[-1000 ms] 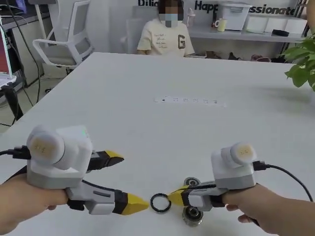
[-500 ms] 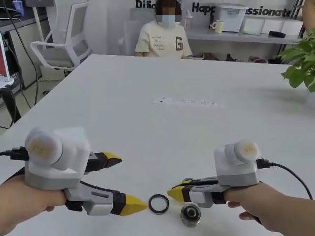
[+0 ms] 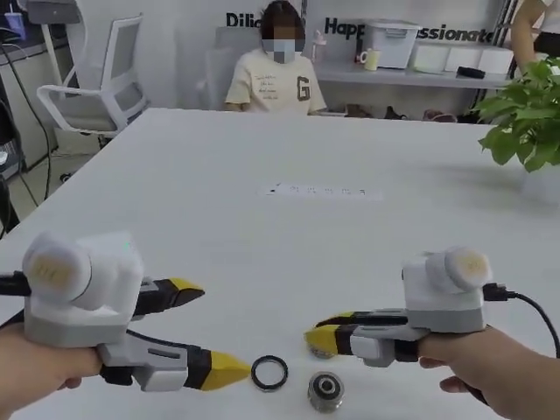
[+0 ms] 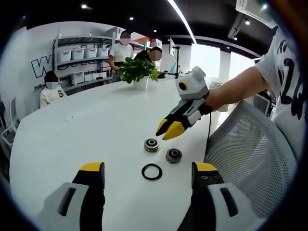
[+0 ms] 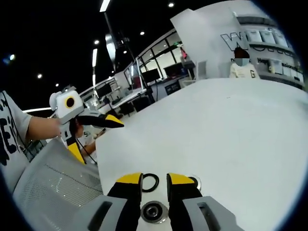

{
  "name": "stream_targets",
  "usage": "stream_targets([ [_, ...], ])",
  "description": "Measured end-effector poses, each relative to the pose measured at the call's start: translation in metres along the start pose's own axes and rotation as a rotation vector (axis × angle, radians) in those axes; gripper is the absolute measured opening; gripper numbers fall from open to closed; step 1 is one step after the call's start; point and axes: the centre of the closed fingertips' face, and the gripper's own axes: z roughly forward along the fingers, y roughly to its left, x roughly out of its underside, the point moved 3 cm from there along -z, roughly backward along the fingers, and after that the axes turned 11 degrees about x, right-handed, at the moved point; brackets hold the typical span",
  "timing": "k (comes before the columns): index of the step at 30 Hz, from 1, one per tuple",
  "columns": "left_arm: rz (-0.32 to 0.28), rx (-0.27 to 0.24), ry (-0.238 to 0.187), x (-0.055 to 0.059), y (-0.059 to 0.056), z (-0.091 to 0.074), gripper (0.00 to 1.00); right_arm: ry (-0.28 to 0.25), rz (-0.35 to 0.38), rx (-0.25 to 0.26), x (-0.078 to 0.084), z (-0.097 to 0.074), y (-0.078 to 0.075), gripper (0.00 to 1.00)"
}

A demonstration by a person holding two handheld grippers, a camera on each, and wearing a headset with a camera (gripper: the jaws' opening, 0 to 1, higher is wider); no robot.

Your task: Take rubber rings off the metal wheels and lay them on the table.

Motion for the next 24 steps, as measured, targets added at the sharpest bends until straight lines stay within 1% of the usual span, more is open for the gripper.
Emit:
stream_targets([
  [6,0.001,0.000,-0.010,-0.004,-0.003,-0.001,0.71,-0.017,-0.019,0.021,0.002,-0.017,-0.002,0.23],
  [10,0.005,-0.002,-0.015,-0.006,-0.006,-0.003,0.71,-0.034,-0.039,0.032,0.000,-0.027,-0.003,0.28],
  [11,0.004,0.001,-0.015,-0.007,-0.007,-0.002,0.72,-0.044,-0.044,0.042,-0.001,-0.031,-0.004,0.29],
  [15,0.012,0.002,-0.008,-0.008,-0.011,-0.003,0.72,-0.075,-0.064,0.068,-0.004,-0.043,-0.006,0.38],
  [19,0.015,0.002,-0.010,-0.010,-0.014,-0.004,0.72,-0.071,-0.119,0.081,-0.002,-0.055,-0.005,0.40],
  [24,0.026,0.002,-0.011,-0.014,-0.019,-0.006,0.73,-0.068,-0.156,0.090,0.001,-0.069,-0.006,0.49],
])
